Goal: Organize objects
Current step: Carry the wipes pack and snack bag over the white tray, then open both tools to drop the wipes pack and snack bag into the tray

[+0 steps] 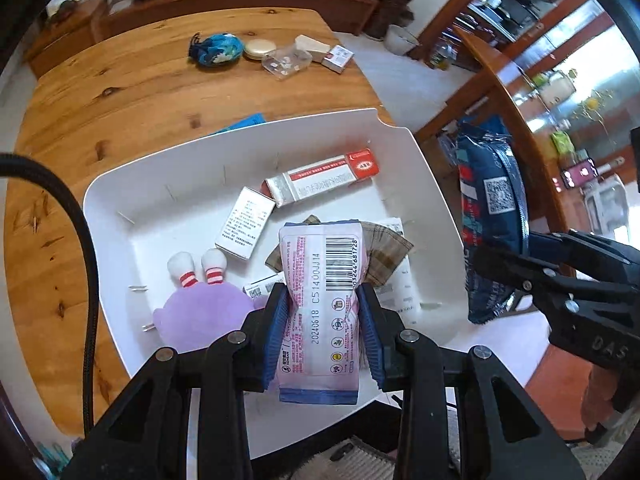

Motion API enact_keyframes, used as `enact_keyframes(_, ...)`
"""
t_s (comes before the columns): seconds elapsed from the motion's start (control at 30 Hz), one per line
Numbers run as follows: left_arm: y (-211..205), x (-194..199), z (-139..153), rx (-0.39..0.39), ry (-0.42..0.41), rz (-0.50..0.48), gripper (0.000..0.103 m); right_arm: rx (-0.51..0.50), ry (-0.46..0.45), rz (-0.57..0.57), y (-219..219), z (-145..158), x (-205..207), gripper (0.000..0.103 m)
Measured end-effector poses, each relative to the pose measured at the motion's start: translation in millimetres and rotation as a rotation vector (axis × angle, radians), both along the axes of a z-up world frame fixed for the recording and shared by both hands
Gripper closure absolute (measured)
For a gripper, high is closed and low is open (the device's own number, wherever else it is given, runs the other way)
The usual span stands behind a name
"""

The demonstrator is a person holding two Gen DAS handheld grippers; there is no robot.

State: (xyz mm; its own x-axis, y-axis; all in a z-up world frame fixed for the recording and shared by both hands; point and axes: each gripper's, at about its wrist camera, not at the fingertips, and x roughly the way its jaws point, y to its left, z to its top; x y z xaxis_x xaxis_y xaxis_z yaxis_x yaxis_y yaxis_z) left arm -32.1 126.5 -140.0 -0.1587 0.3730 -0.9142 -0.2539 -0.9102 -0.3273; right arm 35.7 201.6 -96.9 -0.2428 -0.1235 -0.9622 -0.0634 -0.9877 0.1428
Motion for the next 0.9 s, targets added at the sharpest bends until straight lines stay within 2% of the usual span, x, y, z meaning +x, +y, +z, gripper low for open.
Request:
enact_keyframes(0.13, 1.9, -0.9, -4.4, 0.009, -0.027, 0.059, 0.065, 0.011, -0.012, 0.031, 2.4, -4.2, -2.2, 0.065)
enact_keyframes(0.27, 7.5, -0.3, -4.7, -0.010, -0.011, 0.070, 0.064, 0.011, -0.023, 0.056, 1.8, -9.0, -4.1, 0.065)
enact_keyframes(0.53, 11.0, -9.0, -17.5, -0.019, -0.033, 0.073, 0.063, 0.043, -0.052, 0.060, 0.0, -19.6, -9.8, 0.063)
enact_keyframes(0.63, 8.4, -7.3, -16.8, -0.040, -0.024, 0.087, 0.054, 0.047, -0.055, 0.054, 0.3, -21.1, -10.7, 0.054)
enact_keyframes(0.67, 7.5, -7.1, -16.0, -0.046, -0.018, 0.089, 0.048, 0.043, -0.055, 0.050, 0.5, -21.2, -10.6, 0.051)
enact_keyframes(0.7, 6.4, -6.1, -14.7, -0.054, -0.010, 0.093, 0.040, 0.039, -0.054, 0.050, 0.7, -20.9, -10.8, 0.051)
enact_keyframes(0.8, 0.9, -4.1, -10.4, -0.060, 0.007, 0.109, 0.027, 0.039, -0.044, 0.052, 0.1, -19.3, -9.6, 0.051)
enact_keyframes(0.9, -6.4, -3.9, -9.2, -0.053, 0.002, 0.133, 0.023, 0.032, -0.034, 0.055, -0.3, -16.9, -7.0, 0.051)
